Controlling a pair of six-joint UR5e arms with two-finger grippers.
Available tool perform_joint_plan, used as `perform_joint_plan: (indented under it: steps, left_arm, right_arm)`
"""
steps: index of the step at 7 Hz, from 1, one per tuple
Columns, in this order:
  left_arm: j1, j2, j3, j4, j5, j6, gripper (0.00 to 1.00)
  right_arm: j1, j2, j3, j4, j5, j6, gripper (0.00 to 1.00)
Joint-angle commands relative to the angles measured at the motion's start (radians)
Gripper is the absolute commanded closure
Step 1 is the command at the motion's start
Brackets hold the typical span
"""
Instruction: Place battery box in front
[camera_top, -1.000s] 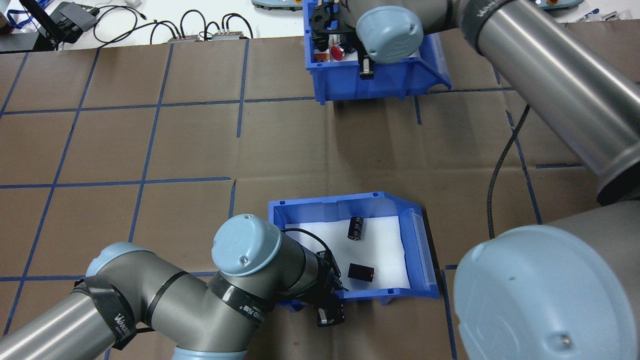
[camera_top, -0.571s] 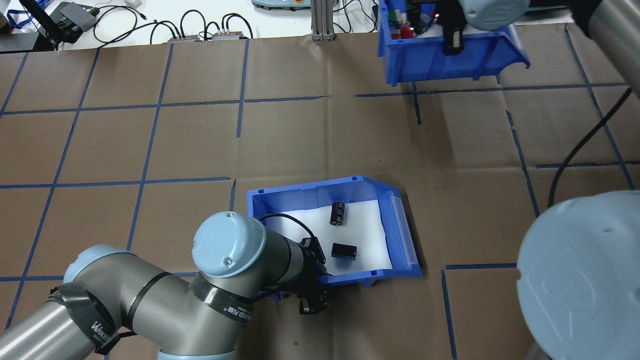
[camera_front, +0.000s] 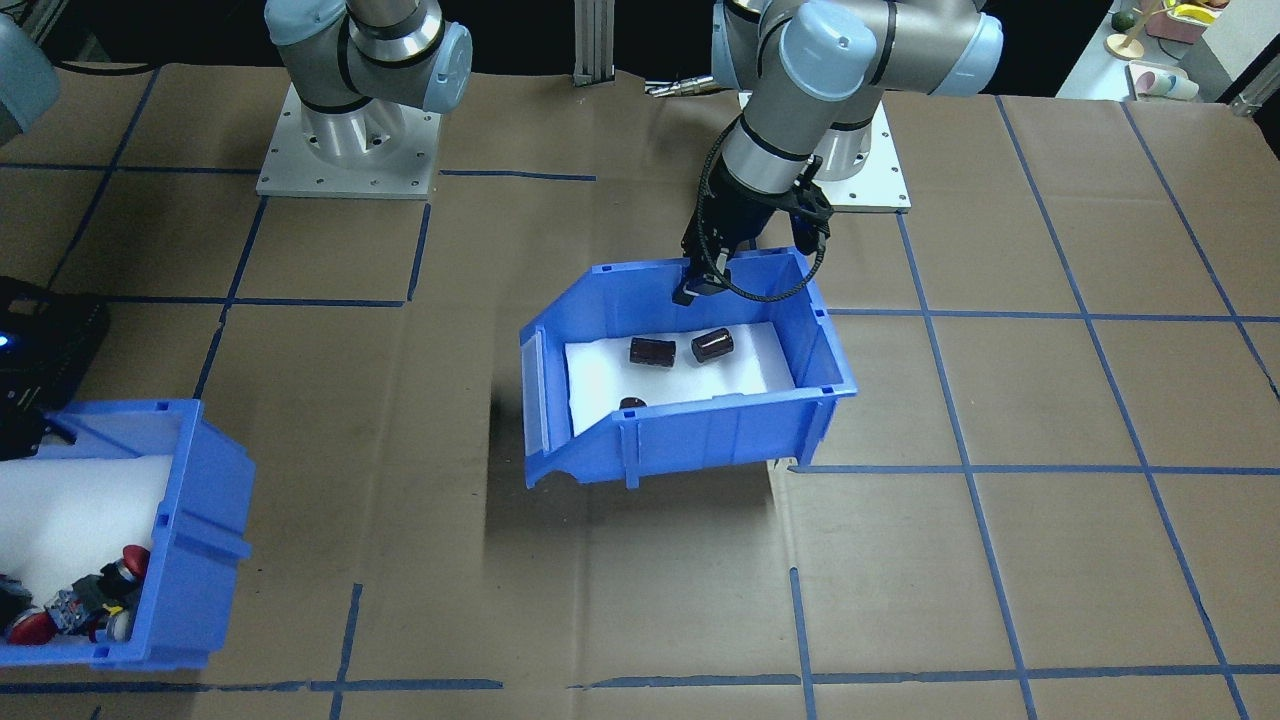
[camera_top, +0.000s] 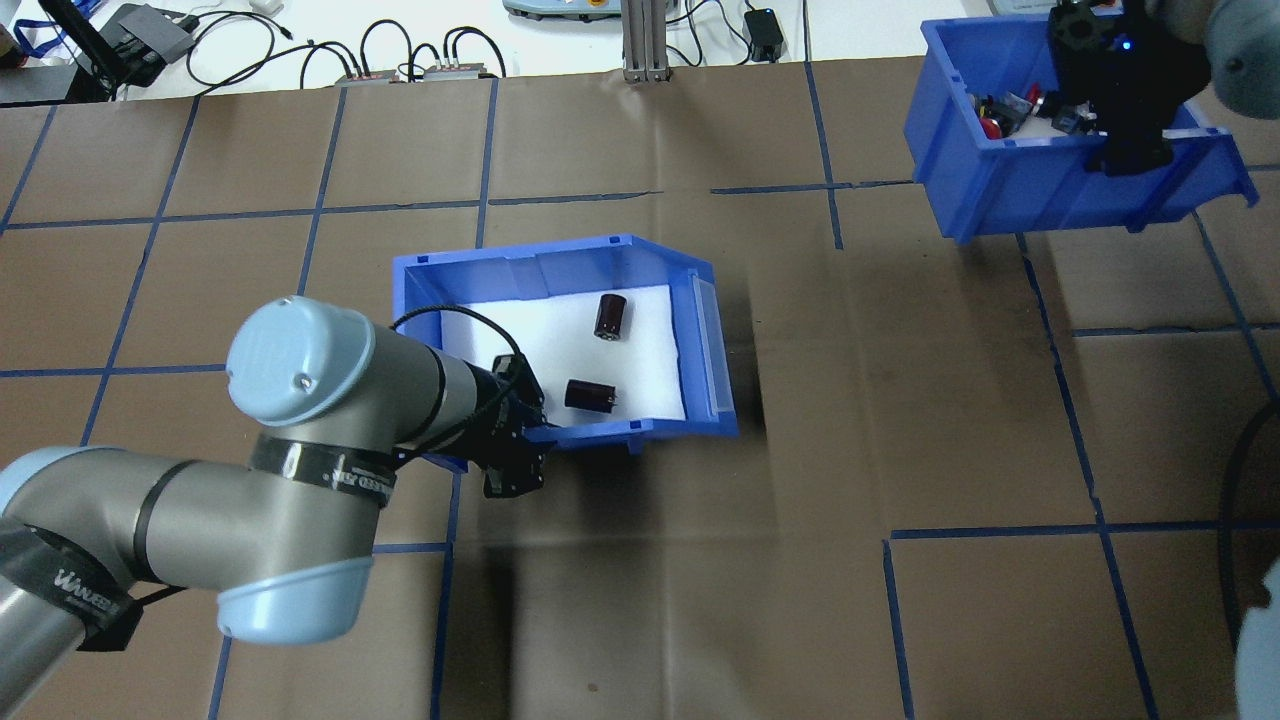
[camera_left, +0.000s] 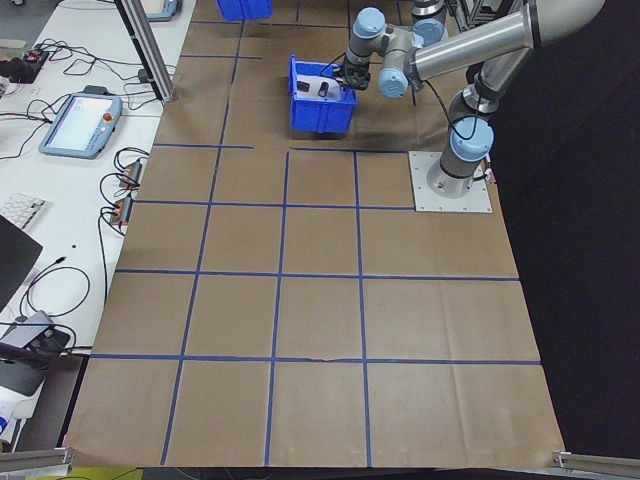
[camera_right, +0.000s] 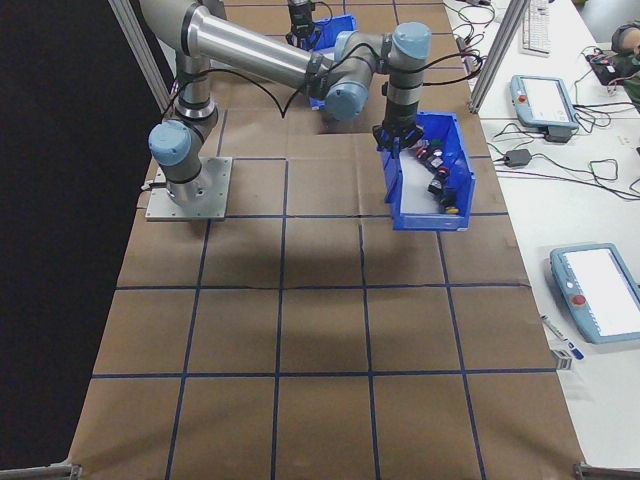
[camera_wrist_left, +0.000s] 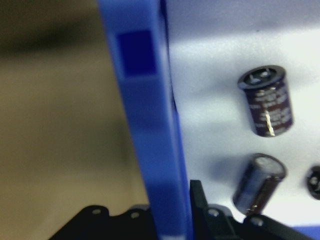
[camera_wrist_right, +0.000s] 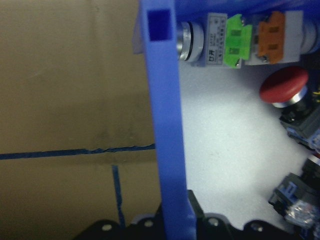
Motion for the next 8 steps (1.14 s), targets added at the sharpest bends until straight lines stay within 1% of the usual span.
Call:
perform_joint_plan:
  steps: [1, 2, 3, 5, 6, 7, 8]
  left_arm:
    - [0.049, -0.180, 0.196, -0.030, -0.011, 0.040, 1.00]
    - [0.035, -0.264, 0.282, -0.030, -0.011, 0.026, 1.00]
    - [0.010, -0.326, 0.348, -0.030, -0.011, 0.014, 1.00]
    - [-0.079, -0.429, 0.463, -0.022, -0.013, -0.122, 1.00]
    - [-0.098, -0.469, 0.507, -0.022, -0.014, -0.132, 1.00]
    - [-0.124, -0.515, 0.536, -0.019, -0.016, -0.132, 1.00]
    - [-0.162, -0.537, 0.538, -0.014, -0.025, -0.130, 0.99]
  right_arm:
    - [-0.011, -0.183, 0.249, -0.068, 0.000, -0.011, 1.00]
    - [-0.009, -0.223, 0.305, -0.073, -0.002, -0.009, 1.00]
    - [-0.009, -0.240, 0.319, -0.071, 0.000, -0.006, 1.00]
    - [0.006, -0.257, 0.339, -0.053, 0.003, -0.005, 1.00]
    - [0.006, -0.296, 0.400, -0.055, -0.002, -0.006, 1.00]
    - [0.009, -0.359, 0.455, -0.055, 0.006, -0.003, 1.00]
    - [0.032, -0.410, 0.492, -0.050, 0.007, 0.015, 1.00]
